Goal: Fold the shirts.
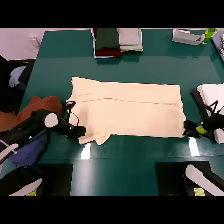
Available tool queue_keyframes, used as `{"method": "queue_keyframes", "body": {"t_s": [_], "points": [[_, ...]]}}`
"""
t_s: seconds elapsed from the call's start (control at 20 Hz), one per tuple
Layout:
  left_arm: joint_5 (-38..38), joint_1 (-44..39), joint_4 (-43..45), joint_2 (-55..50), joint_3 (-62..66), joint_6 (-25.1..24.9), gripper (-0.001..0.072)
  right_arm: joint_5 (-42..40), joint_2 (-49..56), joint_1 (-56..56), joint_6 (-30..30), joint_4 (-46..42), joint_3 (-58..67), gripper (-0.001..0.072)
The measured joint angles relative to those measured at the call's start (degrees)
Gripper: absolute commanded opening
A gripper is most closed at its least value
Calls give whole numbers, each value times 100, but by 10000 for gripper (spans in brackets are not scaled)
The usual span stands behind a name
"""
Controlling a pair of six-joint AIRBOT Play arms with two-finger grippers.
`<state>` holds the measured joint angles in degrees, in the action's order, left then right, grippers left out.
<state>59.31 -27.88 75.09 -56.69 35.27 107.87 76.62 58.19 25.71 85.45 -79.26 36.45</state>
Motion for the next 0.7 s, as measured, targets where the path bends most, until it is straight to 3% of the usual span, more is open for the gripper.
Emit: {"method": "queue_keyframes", "body": {"t_s": [0.45, 0.7], "points": [[1794, -7, 546, 1768, 522, -140, 21, 911, -1672, 0, -9, -118, 501, 21], [1528, -4, 1062, 1797, 1075, -400, 21, 949, -1709, -72, -9, -131, 734, 21]]}}
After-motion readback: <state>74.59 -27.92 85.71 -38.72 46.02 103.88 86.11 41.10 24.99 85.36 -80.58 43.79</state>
